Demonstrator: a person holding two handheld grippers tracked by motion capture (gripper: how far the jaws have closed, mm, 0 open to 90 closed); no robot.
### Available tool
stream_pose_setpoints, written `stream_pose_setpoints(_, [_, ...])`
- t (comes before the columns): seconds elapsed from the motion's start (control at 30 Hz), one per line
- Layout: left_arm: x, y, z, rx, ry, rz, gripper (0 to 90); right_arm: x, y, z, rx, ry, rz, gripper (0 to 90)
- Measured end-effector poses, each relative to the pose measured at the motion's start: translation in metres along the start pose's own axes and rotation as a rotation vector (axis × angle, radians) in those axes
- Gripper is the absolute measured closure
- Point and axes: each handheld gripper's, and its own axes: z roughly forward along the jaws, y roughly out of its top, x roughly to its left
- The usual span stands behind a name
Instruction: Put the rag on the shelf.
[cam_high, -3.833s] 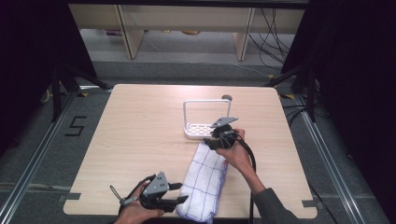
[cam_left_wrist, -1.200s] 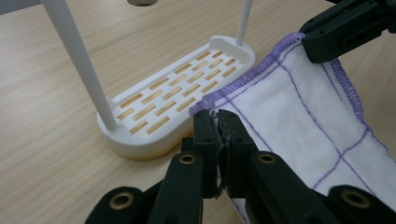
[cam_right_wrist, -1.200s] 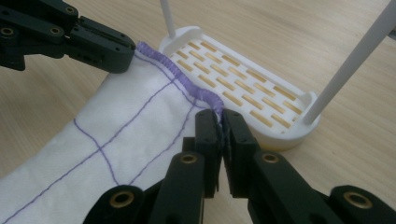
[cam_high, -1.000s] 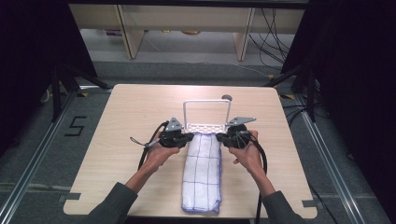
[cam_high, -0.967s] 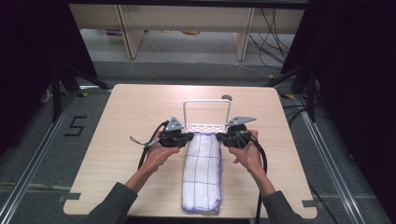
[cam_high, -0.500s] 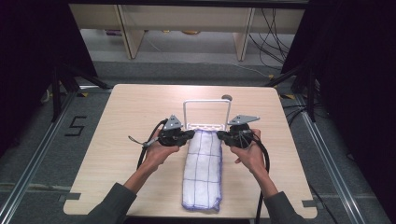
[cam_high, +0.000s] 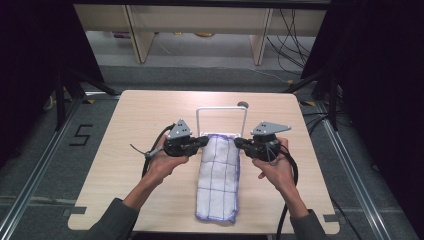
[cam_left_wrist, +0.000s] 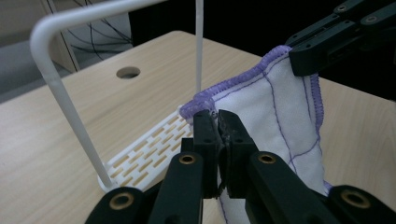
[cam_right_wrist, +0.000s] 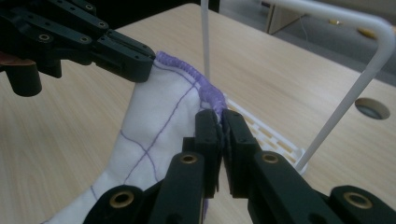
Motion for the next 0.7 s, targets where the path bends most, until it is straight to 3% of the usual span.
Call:
stream_pose_setpoints(0.1, [-0.003,0.01,-0.009,-0.013,-0.01,0.011,86.1,0.004,0.008,-0.011,-0.021,0.013,-0.012,85.8])
stream_pose_setpoints(0.13, [-0.003,0.015,-0.011,-0.021,-0.008,0.015,86.2,0.003,0.011,-0.012,-0.044,0.008,-0.057,85.8])
stream_pose_setpoints(0.17, [-0.003,0.018,-0.012,-0.023,-0.004,0.019,86.2,0.007,0.014,-0.015,-0.038,0.009,-0.024,85.9])
stream_pose_setpoints(0.2, [-0.003,0.024,-0.014,-0.027,0.0,0.027,86.2,0.006,0.017,-0.017,-0.043,0.012,-0.044,85.9])
stream_pose_setpoints(0.23, [-0.002,0.029,-0.016,-0.025,0.003,0.04,86.2,0.008,0.02,-0.021,-0.049,0.01,-0.025,85.9])
stream_pose_setpoints(0.27, [-0.001,0.033,-0.017,-0.028,0.002,0.041,86.3,0.006,0.024,-0.022,-0.067,0.002,-0.058,85.9])
stream_pose_setpoints(0.4, [0.005,0.057,-0.023,-0.061,0.011,0.044,86.4,0.006,0.042,-0.029,-0.081,-0.009,-0.054,86.0])
stream_pose_setpoints(0.57, [0.01,0.082,-0.03,-0.079,0.031,0.06,86.6,0.0,0.069,-0.037,-0.125,-0.045,-0.098,86.1])
stream_pose_setpoints(0.63, [0.014,0.092,-0.031,-0.079,0.045,0.065,86.6,-0.001,0.079,-0.039,-0.13,-0.045,-0.067,86.1])
stream_pose_setpoints(0.67, [0.017,0.097,-0.032,-0.085,0.052,0.059,86.6,-0.004,0.085,-0.039,-0.139,-0.064,-0.093,86.1])
stream_pose_setpoints(0.7, [0.019,0.102,-0.032,-0.09,0.06,0.055,86.6,-0.005,0.09,-0.039,-0.136,-0.064,-0.085,86.1])
